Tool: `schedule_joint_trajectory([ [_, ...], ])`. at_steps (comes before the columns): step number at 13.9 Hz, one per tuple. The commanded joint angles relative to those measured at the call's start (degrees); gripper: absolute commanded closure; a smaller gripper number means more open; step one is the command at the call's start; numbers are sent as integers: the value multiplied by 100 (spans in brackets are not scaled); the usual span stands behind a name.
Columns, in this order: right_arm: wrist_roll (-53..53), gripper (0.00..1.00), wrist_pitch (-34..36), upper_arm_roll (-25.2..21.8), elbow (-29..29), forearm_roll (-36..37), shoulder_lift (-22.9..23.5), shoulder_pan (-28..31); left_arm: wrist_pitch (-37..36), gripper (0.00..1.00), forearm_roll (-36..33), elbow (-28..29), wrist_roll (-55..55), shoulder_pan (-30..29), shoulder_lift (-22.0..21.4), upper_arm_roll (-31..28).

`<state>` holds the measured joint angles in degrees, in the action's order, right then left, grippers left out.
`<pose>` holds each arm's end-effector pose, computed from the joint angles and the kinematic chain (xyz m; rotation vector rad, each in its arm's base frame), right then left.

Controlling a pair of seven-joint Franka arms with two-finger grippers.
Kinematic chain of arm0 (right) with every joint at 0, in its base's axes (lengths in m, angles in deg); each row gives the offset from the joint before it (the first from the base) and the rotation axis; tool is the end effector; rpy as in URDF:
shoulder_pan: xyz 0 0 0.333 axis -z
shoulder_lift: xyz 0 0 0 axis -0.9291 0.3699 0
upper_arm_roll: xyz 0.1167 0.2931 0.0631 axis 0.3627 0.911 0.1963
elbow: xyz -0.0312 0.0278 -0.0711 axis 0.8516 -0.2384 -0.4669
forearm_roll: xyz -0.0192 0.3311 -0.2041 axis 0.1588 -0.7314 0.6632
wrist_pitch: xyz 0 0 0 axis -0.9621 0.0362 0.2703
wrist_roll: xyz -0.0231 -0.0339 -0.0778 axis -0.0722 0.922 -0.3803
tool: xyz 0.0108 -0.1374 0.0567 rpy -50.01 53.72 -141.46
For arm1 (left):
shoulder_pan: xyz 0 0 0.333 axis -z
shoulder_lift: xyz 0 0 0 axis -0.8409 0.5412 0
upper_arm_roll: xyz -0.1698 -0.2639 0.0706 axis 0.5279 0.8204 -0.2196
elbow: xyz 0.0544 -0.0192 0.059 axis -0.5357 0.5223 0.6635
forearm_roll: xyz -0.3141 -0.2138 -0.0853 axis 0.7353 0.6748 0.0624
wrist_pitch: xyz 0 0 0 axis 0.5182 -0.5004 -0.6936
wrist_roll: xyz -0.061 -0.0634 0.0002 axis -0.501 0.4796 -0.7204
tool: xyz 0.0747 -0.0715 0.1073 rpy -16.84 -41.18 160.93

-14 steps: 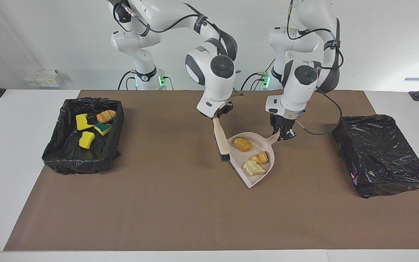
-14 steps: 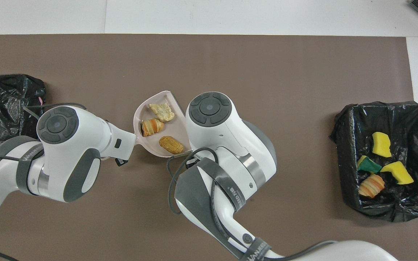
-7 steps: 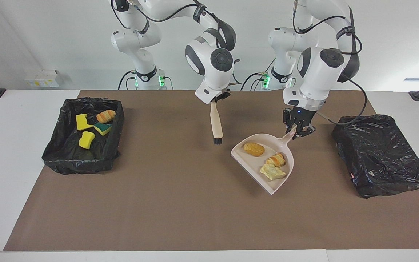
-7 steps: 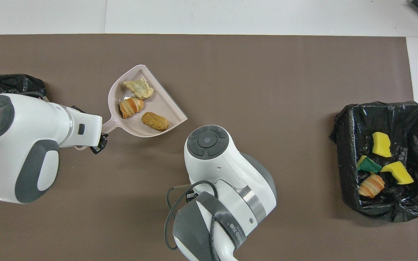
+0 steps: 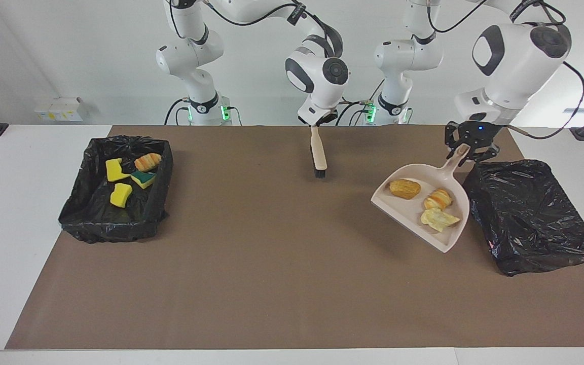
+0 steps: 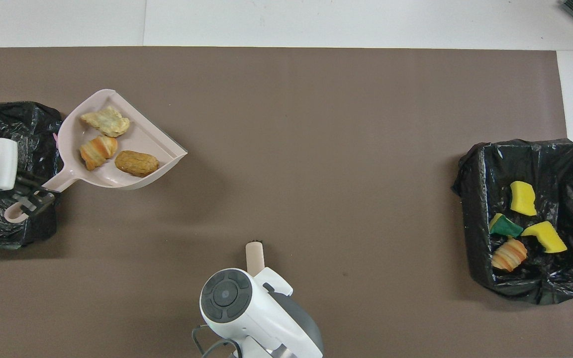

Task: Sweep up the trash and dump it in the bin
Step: 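Carry the loaded dustpan with the left gripper to the nearby bin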

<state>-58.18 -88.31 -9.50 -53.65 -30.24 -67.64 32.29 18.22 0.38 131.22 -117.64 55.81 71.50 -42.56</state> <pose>0.2912 0.4550 0.3163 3.0205 0.0893 -0.5991 0.5255 0.0044 0.5028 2.8669 -1.1691 0.0166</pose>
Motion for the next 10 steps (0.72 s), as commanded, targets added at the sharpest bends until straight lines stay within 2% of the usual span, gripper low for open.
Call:
schedule_joint_trajectory([
  [1, -41, 100, -340, -4, -491, -177, -190, 41, -147, 100, 95, -371, -525, -769, 202, 68],
  [2, -128, 46, -174, -4, -378, -186, -146, 67, -191, 100, 104, -555, -797, -1085, 290, 68],
  [3, -207, 0, -68, -21, -194, -195, -120, 93, -217, 100, 95, -688, -913, -1375, 369, 68],
  [5, -130, 0, 248, -30, 114, -55, -102, 251, -174, 100, -1, -899, -1316, -1973, 484, 68],
  [7, 11, 0, 468, -65, 439, 225, -32, 470, -208, 100, -28, -1364, -1966, -2492, 685, 59],
  [8, 273, 0, 652, -30, 623, 418, -23, 724, -217, 100, -228, -1522, -2125, -2703, 774, 59],
  [10, 993, 0, 969, -30, 966, 482, -31, 1181, -95, 100, -912, -1559, -2214, -2749, 801, 50],
])
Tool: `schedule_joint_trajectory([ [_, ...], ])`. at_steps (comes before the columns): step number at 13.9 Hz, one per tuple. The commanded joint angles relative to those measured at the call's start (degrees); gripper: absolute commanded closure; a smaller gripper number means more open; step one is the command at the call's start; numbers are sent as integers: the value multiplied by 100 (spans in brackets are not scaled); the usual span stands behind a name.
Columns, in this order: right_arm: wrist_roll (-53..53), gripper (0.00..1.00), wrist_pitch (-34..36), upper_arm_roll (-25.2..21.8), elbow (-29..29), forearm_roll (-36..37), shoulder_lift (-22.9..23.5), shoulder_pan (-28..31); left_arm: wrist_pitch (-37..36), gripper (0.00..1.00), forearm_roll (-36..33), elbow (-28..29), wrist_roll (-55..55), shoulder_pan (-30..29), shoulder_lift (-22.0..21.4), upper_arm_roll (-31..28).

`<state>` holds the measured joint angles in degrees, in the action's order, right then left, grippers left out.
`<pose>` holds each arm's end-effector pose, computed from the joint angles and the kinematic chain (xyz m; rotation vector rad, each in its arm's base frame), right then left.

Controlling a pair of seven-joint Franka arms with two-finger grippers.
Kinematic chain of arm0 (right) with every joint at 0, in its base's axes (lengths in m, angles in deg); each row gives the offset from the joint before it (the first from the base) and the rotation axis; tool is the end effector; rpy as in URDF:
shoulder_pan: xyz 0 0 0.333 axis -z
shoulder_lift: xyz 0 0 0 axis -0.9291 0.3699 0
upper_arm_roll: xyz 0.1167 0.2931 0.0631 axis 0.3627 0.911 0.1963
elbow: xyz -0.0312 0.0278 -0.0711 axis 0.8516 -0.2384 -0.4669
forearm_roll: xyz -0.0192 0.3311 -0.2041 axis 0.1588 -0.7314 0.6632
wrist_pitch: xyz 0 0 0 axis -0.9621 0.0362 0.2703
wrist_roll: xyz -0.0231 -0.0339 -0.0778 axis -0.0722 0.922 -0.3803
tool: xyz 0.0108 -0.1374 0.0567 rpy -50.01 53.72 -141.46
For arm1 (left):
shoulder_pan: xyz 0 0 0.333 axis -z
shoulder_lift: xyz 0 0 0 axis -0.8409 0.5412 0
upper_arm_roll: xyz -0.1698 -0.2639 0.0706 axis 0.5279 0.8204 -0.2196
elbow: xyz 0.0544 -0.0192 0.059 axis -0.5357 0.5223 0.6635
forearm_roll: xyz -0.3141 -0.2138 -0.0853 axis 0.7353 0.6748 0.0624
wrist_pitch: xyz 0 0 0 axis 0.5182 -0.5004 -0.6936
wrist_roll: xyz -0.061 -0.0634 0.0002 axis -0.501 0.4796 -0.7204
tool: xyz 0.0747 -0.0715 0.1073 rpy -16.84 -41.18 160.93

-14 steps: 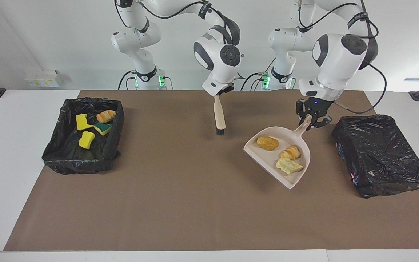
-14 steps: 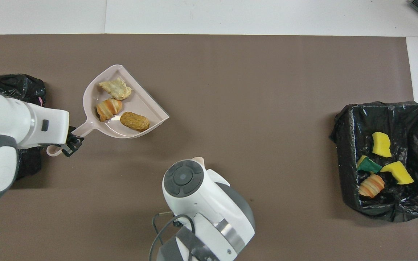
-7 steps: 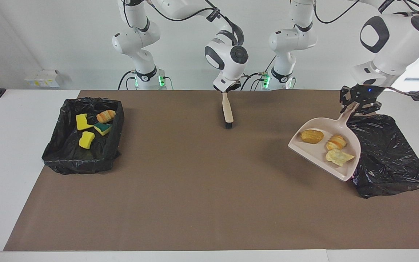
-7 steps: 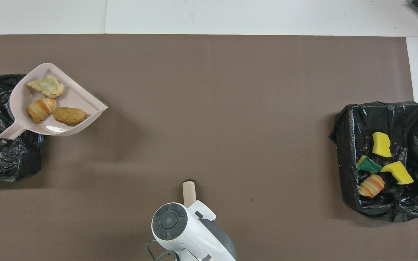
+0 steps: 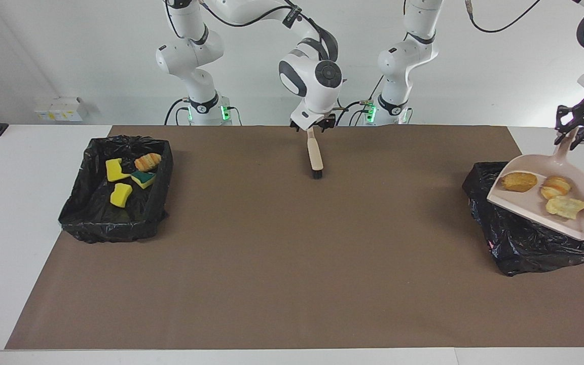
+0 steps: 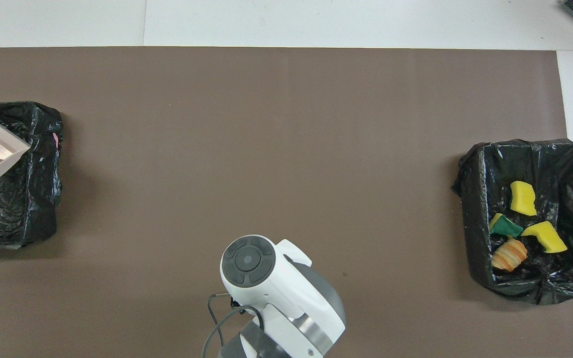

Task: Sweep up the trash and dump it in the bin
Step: 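Carry the loaded dustpan with the left gripper to the nearby bin, then tip the dustpan into the bin while the right gripper sets down the brush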

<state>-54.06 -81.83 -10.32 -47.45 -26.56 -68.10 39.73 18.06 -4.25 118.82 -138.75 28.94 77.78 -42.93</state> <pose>0.3674 0.4128 0.3580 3.0364 0.0509 -0.5455 0.5039 0.2769 0.5467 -2.8715 1.0227 -0.0610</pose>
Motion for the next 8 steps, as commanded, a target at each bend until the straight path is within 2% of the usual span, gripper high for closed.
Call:
schedule_joint_trajectory([
  [1, 906, 0, 497, 34, 548, 140, 14, 639, -17, 100, -678, -319, -234, -97, 174, 70],
  [4, 1969, 0, 902, 25, 1006, 596, 14, 1281, -8, 100, -1661, -302, -428, -80, 174, 70],
  [6, 2506, 0, 946, -1, 1024, 842, -65, 1633, -43, 100, -1954, -293, -787, -80, 174, 70],
  [8, 3095, 0, 1043, -10, 1024, 1403, -118, 1958, -43, 100, -2322, -240, -1043, -45, 191, 70],
])
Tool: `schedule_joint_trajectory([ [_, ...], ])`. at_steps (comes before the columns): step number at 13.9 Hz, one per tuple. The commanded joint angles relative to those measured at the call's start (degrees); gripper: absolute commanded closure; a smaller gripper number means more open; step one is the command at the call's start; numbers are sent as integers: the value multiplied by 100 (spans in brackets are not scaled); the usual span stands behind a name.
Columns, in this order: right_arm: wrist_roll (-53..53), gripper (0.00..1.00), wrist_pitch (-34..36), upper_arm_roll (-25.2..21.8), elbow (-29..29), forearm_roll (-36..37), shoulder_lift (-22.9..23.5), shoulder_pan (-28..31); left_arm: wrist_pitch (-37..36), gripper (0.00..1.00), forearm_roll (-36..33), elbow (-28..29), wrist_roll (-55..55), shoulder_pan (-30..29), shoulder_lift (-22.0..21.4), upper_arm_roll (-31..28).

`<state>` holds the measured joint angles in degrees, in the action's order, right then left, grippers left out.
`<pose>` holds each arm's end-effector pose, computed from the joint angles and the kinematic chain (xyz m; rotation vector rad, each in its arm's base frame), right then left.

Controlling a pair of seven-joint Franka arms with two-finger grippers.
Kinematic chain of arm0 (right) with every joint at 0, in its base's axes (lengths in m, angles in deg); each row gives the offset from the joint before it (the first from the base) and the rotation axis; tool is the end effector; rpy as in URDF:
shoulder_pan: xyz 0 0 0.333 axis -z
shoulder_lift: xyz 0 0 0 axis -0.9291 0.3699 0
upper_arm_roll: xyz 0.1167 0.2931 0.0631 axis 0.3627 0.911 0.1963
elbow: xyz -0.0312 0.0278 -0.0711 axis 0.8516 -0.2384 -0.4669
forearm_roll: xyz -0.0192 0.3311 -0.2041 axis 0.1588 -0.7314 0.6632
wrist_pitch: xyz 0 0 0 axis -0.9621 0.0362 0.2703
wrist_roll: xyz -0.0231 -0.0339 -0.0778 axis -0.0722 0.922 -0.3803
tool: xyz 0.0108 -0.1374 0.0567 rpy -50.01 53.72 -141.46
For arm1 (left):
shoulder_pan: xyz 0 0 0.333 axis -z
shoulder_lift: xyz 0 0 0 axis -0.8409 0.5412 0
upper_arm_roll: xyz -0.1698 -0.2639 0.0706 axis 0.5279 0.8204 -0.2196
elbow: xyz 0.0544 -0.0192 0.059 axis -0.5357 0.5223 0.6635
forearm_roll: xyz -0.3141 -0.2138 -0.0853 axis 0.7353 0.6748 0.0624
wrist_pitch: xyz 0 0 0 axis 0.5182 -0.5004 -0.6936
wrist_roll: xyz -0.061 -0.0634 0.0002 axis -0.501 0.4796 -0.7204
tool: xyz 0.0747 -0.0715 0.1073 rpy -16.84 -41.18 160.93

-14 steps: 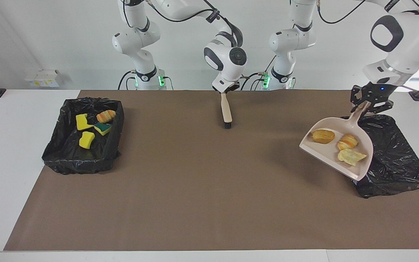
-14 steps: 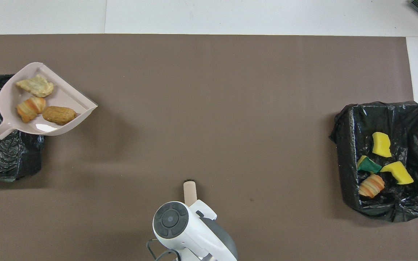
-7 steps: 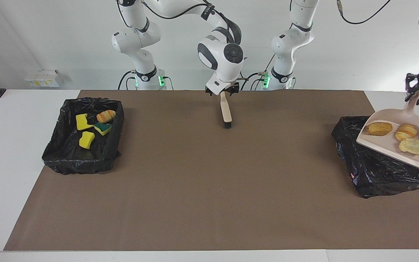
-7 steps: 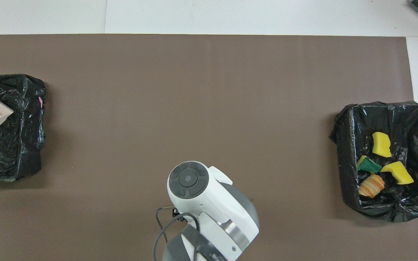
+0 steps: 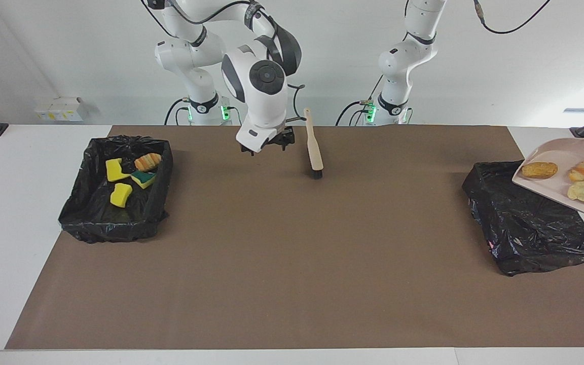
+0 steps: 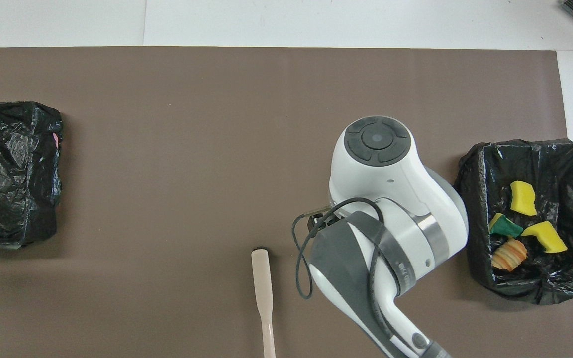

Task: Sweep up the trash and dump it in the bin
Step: 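Tip the dustpan into the bin while the right gripper sets down the brush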

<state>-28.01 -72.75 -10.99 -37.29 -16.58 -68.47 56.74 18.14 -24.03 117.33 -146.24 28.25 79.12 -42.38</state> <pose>0.5016 0.2668 0.4267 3.0273 0.3624 -0.4043 0.4910 0.3196 0.5548 -2.5503 1.1915 0.3289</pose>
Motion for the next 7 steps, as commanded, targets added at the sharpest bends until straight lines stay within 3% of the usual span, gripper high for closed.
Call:
schedule_joint_trajectory([
  [1, 736, 0, 135, 66, 8, 556, -107, 451, -60, 100, -590, -91, -400, 77, 65, 23],
  [4, 1247, 0, 65, 58, 17, 584, -107, 1065, -130, 100, -943, -64, -541, 191, 66, 32],
  [7, 1889, 0, 126, -81, 622, 531, -107, 1656, -95, 100, -1188, -91, -533, 279, 109, 58],
])
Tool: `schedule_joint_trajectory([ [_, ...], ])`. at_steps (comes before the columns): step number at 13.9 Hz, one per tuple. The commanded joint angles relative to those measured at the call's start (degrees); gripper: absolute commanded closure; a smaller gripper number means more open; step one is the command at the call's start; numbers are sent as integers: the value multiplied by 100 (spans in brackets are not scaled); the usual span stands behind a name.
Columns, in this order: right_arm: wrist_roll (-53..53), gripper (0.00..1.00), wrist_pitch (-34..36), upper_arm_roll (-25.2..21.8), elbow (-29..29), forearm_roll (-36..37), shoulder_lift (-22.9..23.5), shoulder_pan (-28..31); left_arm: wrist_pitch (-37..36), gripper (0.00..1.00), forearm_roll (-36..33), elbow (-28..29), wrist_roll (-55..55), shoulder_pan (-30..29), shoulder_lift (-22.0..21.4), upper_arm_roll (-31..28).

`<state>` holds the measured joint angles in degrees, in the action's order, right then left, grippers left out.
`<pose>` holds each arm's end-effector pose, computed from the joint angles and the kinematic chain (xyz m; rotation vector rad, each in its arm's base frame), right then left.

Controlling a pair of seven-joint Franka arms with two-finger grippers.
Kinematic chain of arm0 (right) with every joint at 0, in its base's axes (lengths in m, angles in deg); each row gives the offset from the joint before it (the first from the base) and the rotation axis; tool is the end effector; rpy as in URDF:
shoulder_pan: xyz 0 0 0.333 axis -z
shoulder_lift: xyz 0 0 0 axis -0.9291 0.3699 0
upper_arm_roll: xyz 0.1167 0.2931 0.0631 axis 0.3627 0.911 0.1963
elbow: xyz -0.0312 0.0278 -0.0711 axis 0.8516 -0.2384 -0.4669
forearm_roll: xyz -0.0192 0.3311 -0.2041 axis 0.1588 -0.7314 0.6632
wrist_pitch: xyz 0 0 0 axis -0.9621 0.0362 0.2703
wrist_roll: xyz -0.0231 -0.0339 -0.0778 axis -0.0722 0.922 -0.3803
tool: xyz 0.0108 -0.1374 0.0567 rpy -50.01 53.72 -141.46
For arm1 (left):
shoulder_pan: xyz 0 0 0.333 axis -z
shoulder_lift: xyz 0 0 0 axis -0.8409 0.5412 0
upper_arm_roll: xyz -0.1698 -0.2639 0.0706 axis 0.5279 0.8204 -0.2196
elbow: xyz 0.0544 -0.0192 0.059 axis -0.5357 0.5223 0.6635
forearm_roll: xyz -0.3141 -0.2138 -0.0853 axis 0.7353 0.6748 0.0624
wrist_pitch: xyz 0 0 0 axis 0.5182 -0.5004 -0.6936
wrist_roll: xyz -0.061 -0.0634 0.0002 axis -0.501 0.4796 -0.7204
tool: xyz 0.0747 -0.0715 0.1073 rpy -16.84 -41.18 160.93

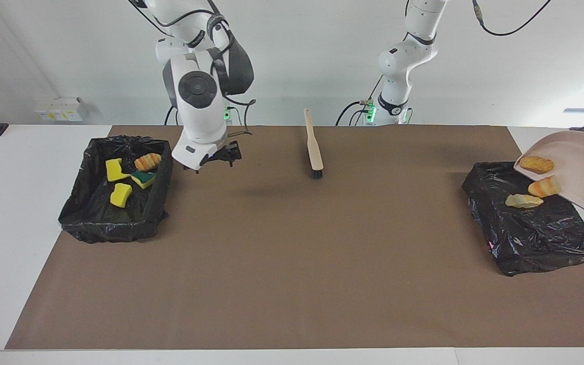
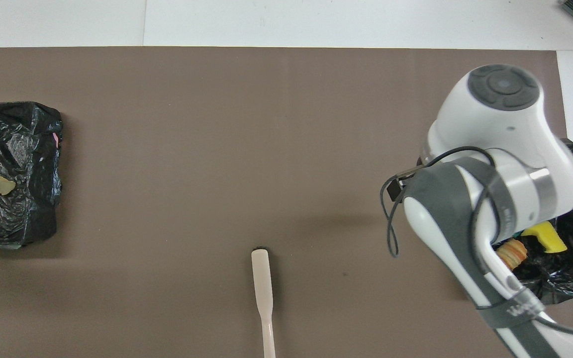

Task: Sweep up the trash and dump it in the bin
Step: 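Tip the dustpan into the bin while the right gripper sets down the brush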

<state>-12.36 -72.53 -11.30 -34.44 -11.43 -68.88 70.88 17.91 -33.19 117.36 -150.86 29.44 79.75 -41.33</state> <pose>0.5641 0.1220 0.4522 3.0171 0.4123 -0.3175 0.4977 0.3180 0.5565 -2.3620 1.3297 0.5156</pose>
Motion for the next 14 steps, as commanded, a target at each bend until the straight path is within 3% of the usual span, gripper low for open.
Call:
schedule_joint_trajectory([
  [1, 343, 0, 43, -401, 391, 7, -67, 208, -20, 100, -370, -128, -62, 230, 72, -38],
  [7, 334, 0, -28, -1282, 1024, -386, -154, 49, -90, 100, -1152, -602, 96, 828, 415, -30],
  [11, 274, 0, 366, -1582, 665, -643, -821, 84, -151, 100, -1223, -901, 61, 977, 293, -12],
  [14, 246, 0, 350, -1591, 305, -652, -1042, 102, -721, 100, -1128, -1191, 122, 1477, 170, 14],
])
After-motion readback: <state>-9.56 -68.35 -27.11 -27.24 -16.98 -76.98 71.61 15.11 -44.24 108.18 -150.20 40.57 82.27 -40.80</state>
